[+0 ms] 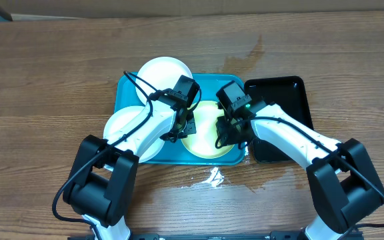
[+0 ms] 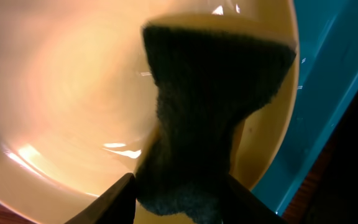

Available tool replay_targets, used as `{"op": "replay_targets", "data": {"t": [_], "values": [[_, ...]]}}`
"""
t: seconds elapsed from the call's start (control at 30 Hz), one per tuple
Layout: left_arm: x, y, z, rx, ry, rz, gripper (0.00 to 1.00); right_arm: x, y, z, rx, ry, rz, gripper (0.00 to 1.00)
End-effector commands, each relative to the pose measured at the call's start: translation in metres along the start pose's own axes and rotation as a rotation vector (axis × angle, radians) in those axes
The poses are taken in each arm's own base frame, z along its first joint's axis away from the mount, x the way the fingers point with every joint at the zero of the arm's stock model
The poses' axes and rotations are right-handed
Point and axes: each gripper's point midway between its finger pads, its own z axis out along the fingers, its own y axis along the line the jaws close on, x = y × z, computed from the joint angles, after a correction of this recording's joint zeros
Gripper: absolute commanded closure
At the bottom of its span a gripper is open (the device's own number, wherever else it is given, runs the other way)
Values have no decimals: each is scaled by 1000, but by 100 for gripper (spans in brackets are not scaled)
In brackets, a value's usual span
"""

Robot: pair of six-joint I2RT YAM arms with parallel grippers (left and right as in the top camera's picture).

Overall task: Clean dirty plates on tray and stack at the side
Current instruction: 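Scrub the yellow plate with the sponge while the left gripper holds it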

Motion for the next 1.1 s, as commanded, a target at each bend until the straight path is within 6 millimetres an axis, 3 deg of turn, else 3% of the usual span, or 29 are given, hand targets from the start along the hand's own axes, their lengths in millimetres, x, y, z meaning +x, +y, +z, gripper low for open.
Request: {"op": "replay_targets", "data": {"t": [0.0, 0.07, 0.23, 1.07], "values": [[-1, 4, -6, -14, -27, -4, 96, 8, -6, 12, 12, 7, 21, 56], [-2, 4, -6, -14, -28, -4, 96, 9, -7, 18, 8, -6, 23, 64], [-1, 4, -6, -15, -26, -4, 96, 8, -18, 24, 57, -35, 21, 96], [3, 7, -6, -23, -10, 31, 96, -13, -18, 22, 70, -125, 46, 96]]}}
